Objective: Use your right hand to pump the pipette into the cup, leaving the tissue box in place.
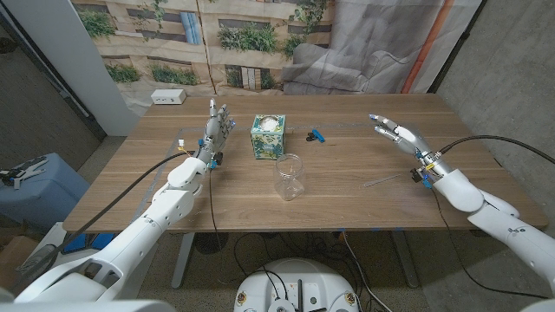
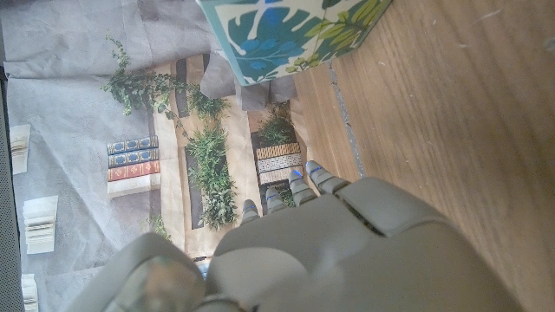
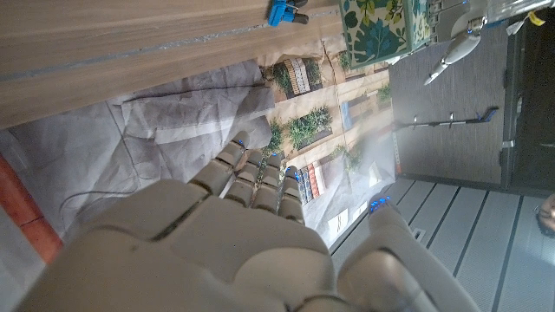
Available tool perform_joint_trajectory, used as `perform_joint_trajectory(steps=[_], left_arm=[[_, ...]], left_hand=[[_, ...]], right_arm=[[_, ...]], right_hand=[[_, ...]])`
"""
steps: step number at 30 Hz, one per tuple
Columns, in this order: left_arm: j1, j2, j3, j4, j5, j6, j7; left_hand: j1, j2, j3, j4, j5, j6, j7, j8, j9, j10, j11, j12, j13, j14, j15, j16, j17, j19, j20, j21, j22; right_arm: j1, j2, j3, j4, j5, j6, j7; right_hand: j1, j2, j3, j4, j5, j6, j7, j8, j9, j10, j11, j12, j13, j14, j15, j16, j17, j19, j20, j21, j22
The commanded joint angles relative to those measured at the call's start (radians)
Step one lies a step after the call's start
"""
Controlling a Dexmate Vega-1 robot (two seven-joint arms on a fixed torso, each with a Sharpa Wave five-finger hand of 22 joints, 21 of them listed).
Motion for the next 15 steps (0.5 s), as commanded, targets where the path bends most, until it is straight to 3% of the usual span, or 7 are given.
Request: perform_joint_trajectory(steps=[1,15], left_arm=[[0.000,0.000,0.000,0.000,0.000,0.000,0.000],[0.000,0.000,0.000,0.001,0.000,0.000,0.000]], left_hand=[[-0.001,0.043,-0.007,0.001,0.004,-0.002,-0.006,0.006,0.002,-0.002,-0.004,0.004,0.005,-0.007,-0.115,0.006,0.006,-0.011,-0.091,0.005,0.002],[-0.001,0.043,-0.007,0.001,0.004,-0.001,-0.006,0.006,0.002,-0.002,-0.005,0.004,0.005,-0.008,-0.115,0.006,0.006,-0.011,-0.091,0.005,0.002]], right_arm=[[-0.049,-0.104,0.007,-0.074,-0.270,-0.033,-0.186],[-0.093,-0.259,-0.023,-0.241,-0.391,-0.182,-0.223]], right_hand=[[0.012,0.009,0.001,-0.012,-0.001,-0.007,-0.009,-0.006,0.002,0.005,-0.006,-0.004,0.005,0.007,-0.017,0.007,-0.002,0.012,-0.005,-0.003,0.004],[0.057,0.005,0.014,-0.070,-0.017,-0.087,-0.023,-0.019,0.004,-0.044,-0.010,-0.016,0.008,-0.031,-0.005,-0.005,-0.012,-0.022,0.008,-0.016,0.004]])
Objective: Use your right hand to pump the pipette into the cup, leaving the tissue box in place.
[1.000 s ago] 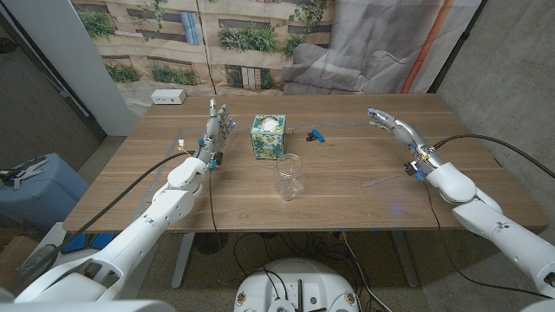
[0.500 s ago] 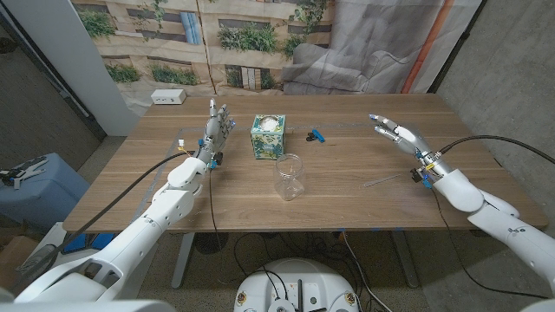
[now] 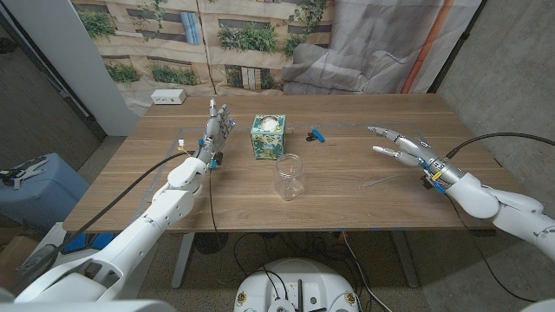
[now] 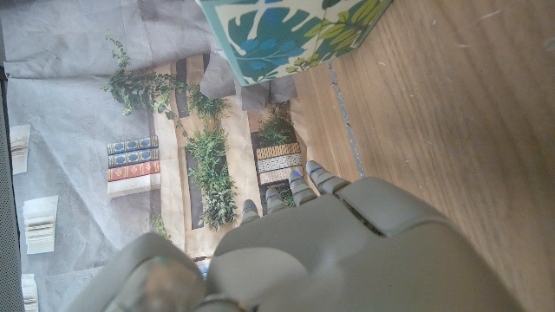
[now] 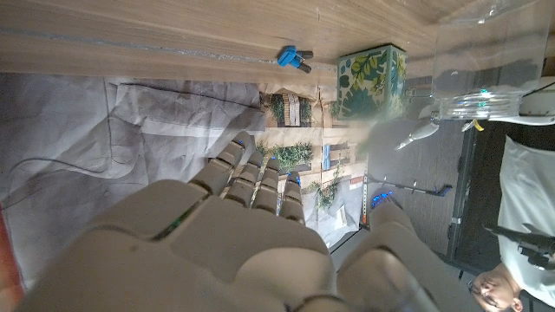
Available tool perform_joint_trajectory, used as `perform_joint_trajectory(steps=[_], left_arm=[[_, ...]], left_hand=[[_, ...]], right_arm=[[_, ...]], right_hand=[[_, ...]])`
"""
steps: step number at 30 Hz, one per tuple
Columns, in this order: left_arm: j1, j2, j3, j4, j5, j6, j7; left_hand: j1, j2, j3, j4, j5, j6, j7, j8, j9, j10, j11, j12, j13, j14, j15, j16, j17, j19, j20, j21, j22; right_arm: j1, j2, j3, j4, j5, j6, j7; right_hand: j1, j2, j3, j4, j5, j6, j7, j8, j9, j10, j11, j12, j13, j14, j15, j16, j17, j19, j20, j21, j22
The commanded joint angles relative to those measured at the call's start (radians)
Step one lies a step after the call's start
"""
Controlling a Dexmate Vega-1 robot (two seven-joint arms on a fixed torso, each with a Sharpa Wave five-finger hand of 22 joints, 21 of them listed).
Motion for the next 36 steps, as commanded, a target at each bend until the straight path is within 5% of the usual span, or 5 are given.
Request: perform_joint_trajectory(steps=[1,11,15,27,36], left_arm=[[0.000,0.000,0.000,0.000,0.000,0.000,0.000],[0.000,0.000,0.000,0.000,0.000,0.000,0.000],[0.000,0.000,0.000,0.000,0.000,0.000,0.000],[0.000,0.000,0.000,0.000,0.000,0.000,0.000],[0.000,0.000,0.000,-0.001,0.000,0.000,0.001]], left_hand=[[-0.001,0.043,-0.007,0.001,0.004,-0.001,-0.006,0.006,0.002,-0.002,-0.005,0.004,0.005,-0.008,-0.115,0.006,0.006,-0.011,-0.091,0.005,0.002],[-0.001,0.043,-0.007,0.001,0.004,-0.001,-0.006,0.006,0.002,-0.003,-0.004,0.004,0.005,-0.008,-0.116,0.006,0.006,-0.011,-0.091,0.005,0.002],[-0.001,0.043,-0.007,0.001,0.004,-0.001,-0.006,0.006,0.002,-0.001,-0.003,0.005,0.005,-0.007,-0.115,0.006,0.006,-0.011,-0.091,0.005,0.002],[-0.001,0.043,-0.007,0.001,0.004,-0.001,-0.006,0.006,0.002,-0.003,-0.005,0.004,0.005,-0.009,-0.116,0.005,0.006,-0.011,-0.090,0.005,0.002],[-0.001,0.043,-0.007,0.001,0.004,-0.001,-0.006,0.006,0.002,-0.002,-0.003,0.004,0.005,-0.009,-0.116,0.005,0.006,-0.011,-0.091,0.005,0.002]], right_arm=[[-0.034,-0.126,-0.026,-0.128,-0.129,-0.114,-0.061],[-0.050,-0.209,-0.053,-0.199,-0.157,-0.186,-0.040],[-0.078,-0.253,-0.048,-0.281,-0.161,-0.305,0.041],[-0.154,-0.335,-0.031,-0.431,-0.158,-0.478,0.073],[-0.228,-0.405,0.007,-0.535,-0.106,-0.588,0.122]], right_hand=[[0.028,-0.008,0.007,-0.021,-0.005,-0.021,0.000,0.001,0.004,-0.011,0.000,0.000,0.003,-0.016,-0.005,-0.005,0.000,-0.012,0.002,-0.005,0.001],[0.050,-0.021,0.011,-0.047,-0.009,-0.038,0.004,0.004,0.005,-0.015,-0.003,0.003,0.004,-0.028,0.000,-0.007,-0.004,-0.018,0.009,-0.005,0.001],[0.092,-0.029,0.022,-0.084,-0.006,-0.061,0.002,0.009,0.007,-0.037,-0.005,0.000,0.007,-0.048,0.021,-0.009,-0.008,-0.002,0.030,0.003,0.002],[0.138,-0.031,0.037,-0.107,-0.001,-0.064,-0.002,0.020,0.009,-0.028,-0.013,0.009,0.009,-0.064,0.026,-0.008,-0.010,-0.016,0.039,-0.002,0.002],[0.233,-0.052,0.065,-0.123,0.002,-0.011,0.001,0.053,0.013,0.007,-0.019,0.021,0.015,-0.058,0.024,0.001,-0.017,-0.006,0.043,0.002,0.001]])
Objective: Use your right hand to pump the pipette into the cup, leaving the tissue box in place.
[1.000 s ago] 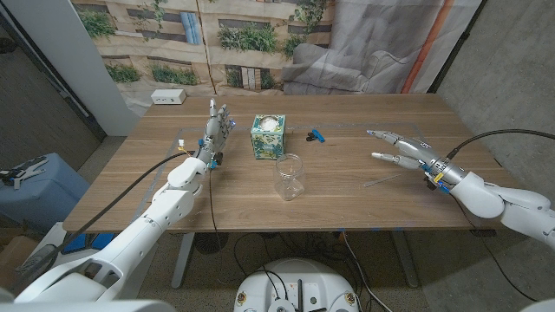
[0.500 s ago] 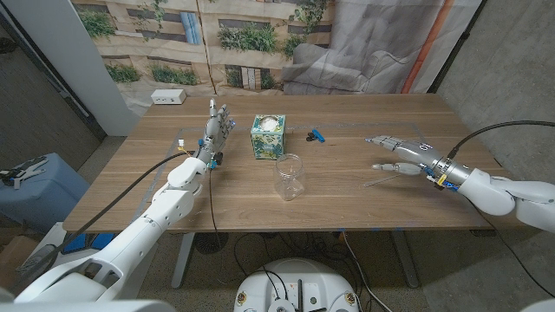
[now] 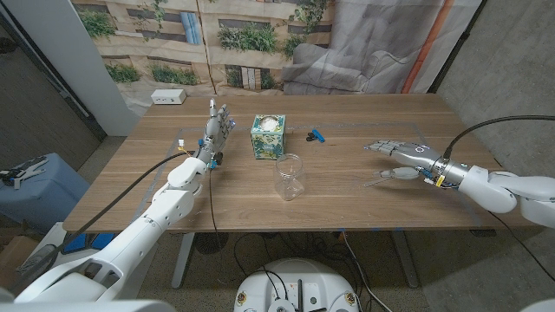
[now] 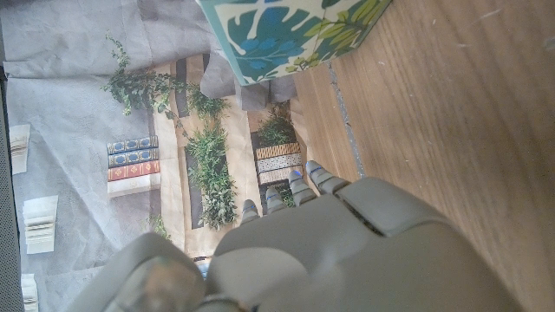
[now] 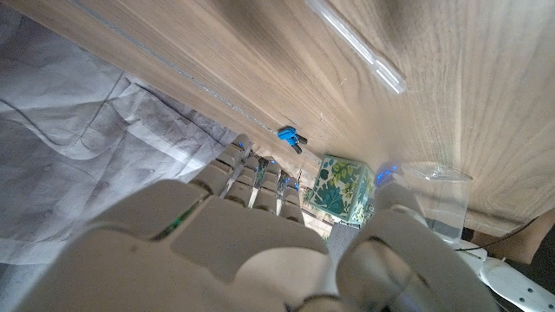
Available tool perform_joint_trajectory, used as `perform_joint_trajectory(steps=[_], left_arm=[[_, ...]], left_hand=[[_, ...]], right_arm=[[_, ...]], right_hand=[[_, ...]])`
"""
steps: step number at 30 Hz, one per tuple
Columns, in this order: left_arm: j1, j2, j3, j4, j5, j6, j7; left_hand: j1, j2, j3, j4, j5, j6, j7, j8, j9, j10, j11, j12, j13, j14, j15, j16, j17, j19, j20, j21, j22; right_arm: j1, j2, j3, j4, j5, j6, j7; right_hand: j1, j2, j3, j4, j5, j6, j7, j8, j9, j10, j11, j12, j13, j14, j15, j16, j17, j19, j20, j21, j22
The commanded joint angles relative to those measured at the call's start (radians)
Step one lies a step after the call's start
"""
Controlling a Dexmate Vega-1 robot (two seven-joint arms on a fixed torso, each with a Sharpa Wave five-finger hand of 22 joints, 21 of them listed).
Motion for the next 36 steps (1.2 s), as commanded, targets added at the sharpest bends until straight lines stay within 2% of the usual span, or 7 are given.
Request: perform_joint_trajectory(steps=[1,5,11,17,22,27,36], left_arm=[[0.000,0.000,0.000,-0.001,0.000,0.000,0.000],[0.000,0.000,0.000,-0.001,0.000,0.000,0.000],[0.000,0.000,0.000,-0.001,0.000,0.000,0.000],[0.000,0.000,0.000,-0.001,0.000,0.000,0.000],[0.000,0.000,0.000,-0.001,0.000,0.000,0.000],[0.000,0.000,0.000,-0.001,0.000,0.000,0.000],[0.000,0.000,0.000,-0.001,0.000,0.000,0.000]], left_hand=[[-0.001,0.043,-0.007,0.001,0.004,-0.001,-0.006,0.006,0.002,-0.001,-0.004,0.004,0.006,-0.008,-0.116,0.006,0.006,-0.011,-0.091,0.005,0.002],[-0.001,0.043,-0.007,0.001,0.004,-0.001,-0.006,0.006,0.002,0.000,-0.005,0.005,0.006,-0.008,-0.116,0.006,0.006,-0.011,-0.090,0.005,0.002],[-0.001,0.043,-0.007,0.001,0.004,-0.001,-0.006,0.006,0.002,-0.002,-0.004,0.004,0.006,-0.008,-0.115,0.006,0.006,-0.011,-0.090,0.005,0.002],[-0.001,0.042,-0.007,0.001,0.004,-0.001,-0.006,0.006,0.002,-0.002,-0.006,0.004,0.006,-0.008,-0.115,0.006,0.006,-0.011,-0.090,0.005,0.002],[-0.001,0.043,-0.007,0.001,0.004,-0.001,-0.006,0.006,0.002,-0.002,-0.005,0.004,0.006,-0.008,-0.116,0.006,0.006,-0.011,-0.091,0.005,0.002],[-0.001,0.043,-0.007,0.001,0.004,-0.001,-0.006,0.006,0.002,-0.001,-0.002,0.005,0.006,-0.007,-0.115,0.006,0.006,-0.011,-0.091,0.005,0.002],[-0.001,0.043,-0.007,0.001,0.004,-0.001,-0.006,0.006,0.002,-0.001,-0.005,0.004,0.006,-0.008,-0.116,0.006,0.006,-0.011,-0.091,0.005,0.002]], right_arm=[[-0.096,-0.099,0.044,-0.157,0.068,-0.243,0.104],[-0.104,-0.120,0.054,-0.191,0.116,-0.270,0.165],[-0.121,-0.126,0.067,-0.226,0.133,-0.315,0.180],[-0.127,-0.148,0.078,-0.269,0.177,-0.352,0.251],[-0.125,-0.137,0.079,-0.275,0.185,-0.362,0.251],[-0.120,-0.136,0.074,-0.290,0.204,-0.371,0.290],[-0.127,-0.133,0.077,-0.307,0.208,-0.398,0.295]], right_hand=[[0.056,-0.012,0.015,-0.006,0.005,0.033,-0.002,0.021,0.004,0.025,-0.006,0.009,0.006,0.007,-0.007,0.010,-0.003,0.013,0.006,0.008,0.002],[0.090,-0.021,0.024,-0.007,0.006,0.043,-0.004,0.027,0.005,0.032,-0.010,0.010,0.007,0.008,-0.010,0.011,-0.005,0.007,0.011,0.004,0.001],[0.234,-0.066,0.064,-0.008,0.015,0.080,-0.019,0.050,0.009,0.102,-0.041,0.023,0.012,0.026,-0.025,0.021,-0.014,-0.017,0.027,0.002,0.001],[0.304,-0.092,0.081,-0.008,0.015,0.098,-0.030,0.061,0.010,0.134,-0.049,0.027,0.015,0.046,-0.035,0.029,-0.017,-0.007,0.041,0.006,0.001],[0.410,-0.138,0.093,-0.002,0.007,0.152,-0.035,0.087,0.012,0.195,-0.048,0.034,0.019,0.112,-0.056,0.053,-0.017,0.064,0.026,0.022,0.001],[0.456,-0.152,0.093,0.001,0.003,0.177,-0.037,0.098,0.011,0.234,-0.054,0.039,0.020,0.159,-0.069,0.072,-0.015,0.121,-0.002,0.032,0.002],[0.518,-0.170,0.093,0.001,-0.004,0.216,-0.048,0.112,0.009,0.279,-0.055,0.042,0.020,0.188,-0.036,0.078,-0.018,0.168,0.003,0.032,0.000]])
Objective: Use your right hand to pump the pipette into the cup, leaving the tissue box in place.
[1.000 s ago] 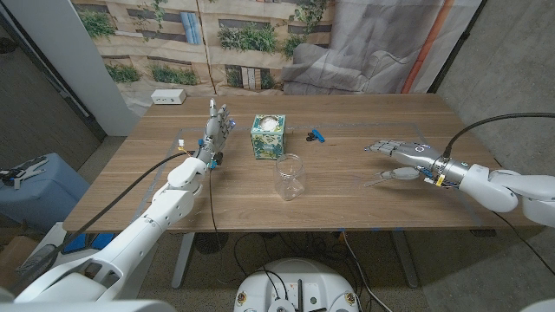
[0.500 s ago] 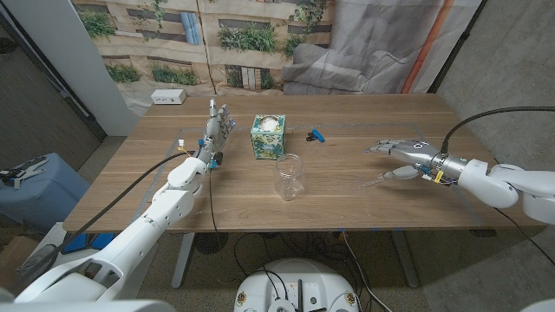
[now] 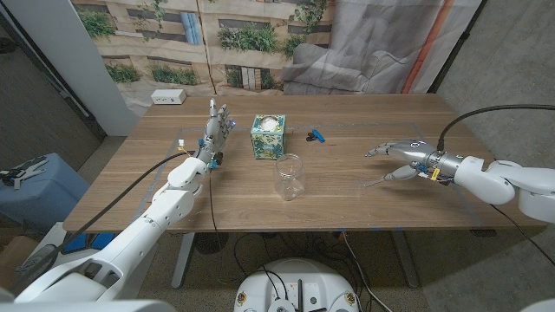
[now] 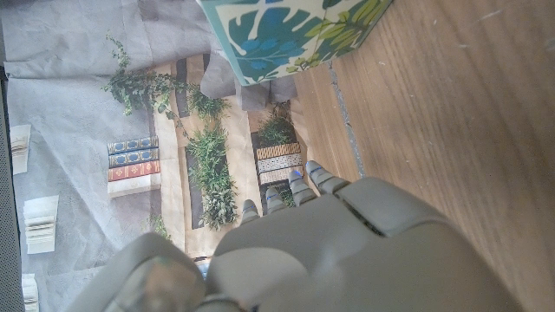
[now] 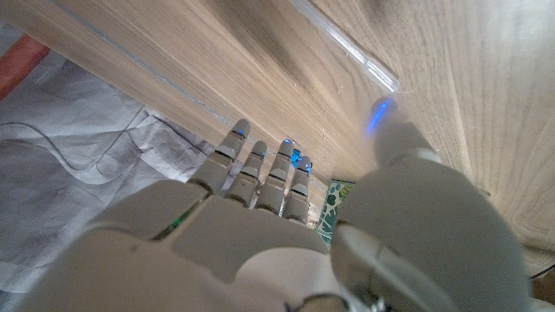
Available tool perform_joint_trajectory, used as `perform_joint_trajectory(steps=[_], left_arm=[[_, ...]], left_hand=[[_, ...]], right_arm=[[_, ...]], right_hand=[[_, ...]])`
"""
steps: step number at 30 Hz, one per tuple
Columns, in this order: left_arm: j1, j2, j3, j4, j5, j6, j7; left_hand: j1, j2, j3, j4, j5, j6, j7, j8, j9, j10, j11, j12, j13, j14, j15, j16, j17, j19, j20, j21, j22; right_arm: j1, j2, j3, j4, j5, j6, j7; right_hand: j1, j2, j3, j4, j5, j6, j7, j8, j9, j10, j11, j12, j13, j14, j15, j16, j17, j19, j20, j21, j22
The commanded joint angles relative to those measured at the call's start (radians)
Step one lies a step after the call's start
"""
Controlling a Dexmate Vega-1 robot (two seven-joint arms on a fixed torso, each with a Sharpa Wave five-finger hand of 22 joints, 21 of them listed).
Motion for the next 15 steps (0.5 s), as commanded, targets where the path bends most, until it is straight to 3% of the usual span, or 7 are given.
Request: perform_joint_trajectory(steps=[1,4,9,13,15], left_arm=[[0.000,0.000,0.000,0.000,0.000,0.000,0.000],[0.000,0.000,0.000,0.001,0.000,0.000,0.000],[0.000,0.000,0.000,0.000,0.000,0.000,0.000],[0.000,0.000,0.000,0.000,0.000,0.000,0.000],[0.000,0.000,0.000,0.000,0.000,0.000,0.000]], left_hand=[[-0.001,0.043,-0.007,0.001,0.004,-0.001,-0.006,0.006,0.002,-0.002,-0.005,0.004,0.006,-0.008,-0.115,0.006,0.006,-0.011,-0.091,0.005,0.002],[-0.001,0.043,-0.007,0.001,0.004,-0.001,-0.006,0.006,0.002,-0.002,-0.004,0.004,0.006,-0.008,-0.115,0.006,0.006,-0.011,-0.091,0.005,0.002],[-0.001,0.043,-0.007,0.001,0.004,-0.001,-0.006,0.006,0.002,-0.003,-0.004,0.004,0.006,-0.007,-0.115,0.006,0.006,-0.011,-0.090,0.005,0.002],[-0.001,0.043,-0.007,0.001,0.004,-0.001,-0.006,0.006,0.002,-0.001,-0.003,0.005,0.006,-0.007,-0.115,0.006,0.006,-0.011,-0.091,0.005,0.002],[-0.001,0.043,-0.007,0.001,0.004,-0.001,-0.006,0.006,0.002,-0.002,-0.002,0.004,0.006,-0.007,-0.116,0.006,0.006,-0.011,-0.090,0.005,0.002]], right_arm=[[-0.008,0.001,0.004,-0.036,0.024,-0.043,0.035],[-0.023,0.003,0.011,-0.051,0.033,-0.073,0.030],[-0.032,0.001,0.013,-0.063,0.038,-0.094,0.036],[-0.034,0.000,0.009,-0.076,0.021,-0.114,0.038],[-0.033,0.007,0.008,-0.076,0.022,-0.121,0.034]], right_hand=[[0.029,-0.011,0.005,0.006,-0.003,0.030,-0.005,0.014,0.002,0.032,-0.002,0.007,0.001,0.017,0.001,0.005,0.000,0.026,0.013,0.008,0.003],[0.037,-0.014,0.002,0.008,-0.005,0.046,-0.014,0.019,0.001,0.044,-0.005,0.008,0.001,0.017,0.002,0.004,-0.001,0.024,0.016,0.003,0.003],[0.043,-0.021,-0.008,0.014,-0.008,0.064,-0.029,0.024,0.001,0.064,-0.028,0.006,0.000,0.000,0.003,-0.005,-0.002,-0.016,0.009,-0.017,0.004],[0.047,-0.024,-0.013,0.016,-0.007,0.069,-0.034,0.024,0.000,0.077,-0.042,0.005,-0.001,-0.007,0.001,-0.009,-0.001,-0.040,0.018,-0.025,0.005],[0.050,-0.024,-0.016,0.016,-0.007,0.070,-0.034,0.024,0.000,0.080,-0.043,0.003,-0.001,-0.011,-0.014,-0.011,-0.001,-0.051,0.019,-0.027,0.005]])
